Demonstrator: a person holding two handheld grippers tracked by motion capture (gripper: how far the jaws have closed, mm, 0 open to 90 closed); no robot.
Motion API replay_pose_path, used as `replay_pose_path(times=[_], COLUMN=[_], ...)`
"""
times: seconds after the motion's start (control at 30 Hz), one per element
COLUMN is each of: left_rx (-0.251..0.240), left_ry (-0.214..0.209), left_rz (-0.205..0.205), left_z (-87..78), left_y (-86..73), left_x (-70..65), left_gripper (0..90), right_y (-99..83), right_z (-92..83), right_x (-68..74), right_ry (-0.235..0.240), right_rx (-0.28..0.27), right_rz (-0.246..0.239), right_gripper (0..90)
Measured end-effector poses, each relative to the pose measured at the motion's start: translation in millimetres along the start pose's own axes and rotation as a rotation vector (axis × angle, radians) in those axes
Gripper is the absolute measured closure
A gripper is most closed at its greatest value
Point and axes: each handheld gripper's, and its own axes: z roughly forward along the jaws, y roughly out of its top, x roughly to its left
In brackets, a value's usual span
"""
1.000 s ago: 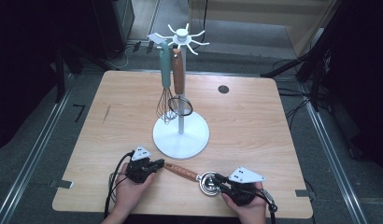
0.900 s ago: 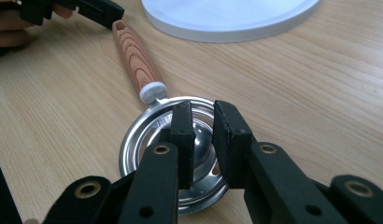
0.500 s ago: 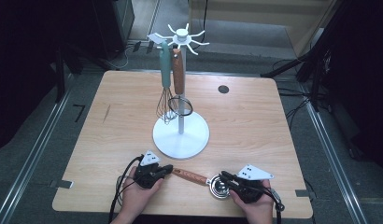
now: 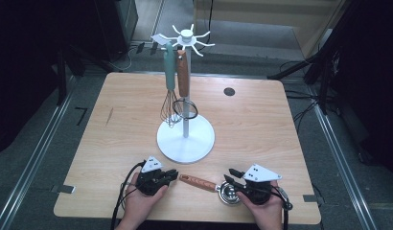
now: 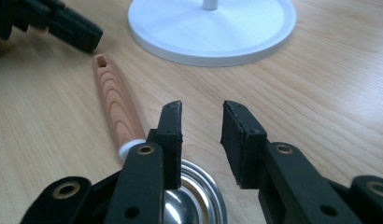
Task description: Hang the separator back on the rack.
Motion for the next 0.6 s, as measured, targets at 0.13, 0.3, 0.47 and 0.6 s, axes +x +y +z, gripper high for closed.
replay_pose_path(times=[0.13,0.3,0.47,0.6], left_rx=[-0.03,-0.067,-0.103,-0.112], left_ry=[0.01,0.044,0.089,0.14], left_rz=[-0.019,-0.042,-0.047,-0.063], left_z=[-13.3,-30.3,-52.8,-68.0], left_y=[-2.7,-6.6,-15.2,-22.1], left_x=[10.2,25.6,43.9,58.3], left_gripper=[76.0,69.0,64.4,58.4], right_y=[11.3,18.7,31.6,41.6], right_z=[3.3,9.0,16.2,22.2], right_x=[5.9,11.9,14.0,14.1], right_ry=[0.032,0.075,0.109,0.127], right_rx=[0.088,0.144,0.205,0.273], right_rz=[-0.034,-0.098,-0.168,-0.212], right_gripper=[60.5,56.4,53.6,55.0])
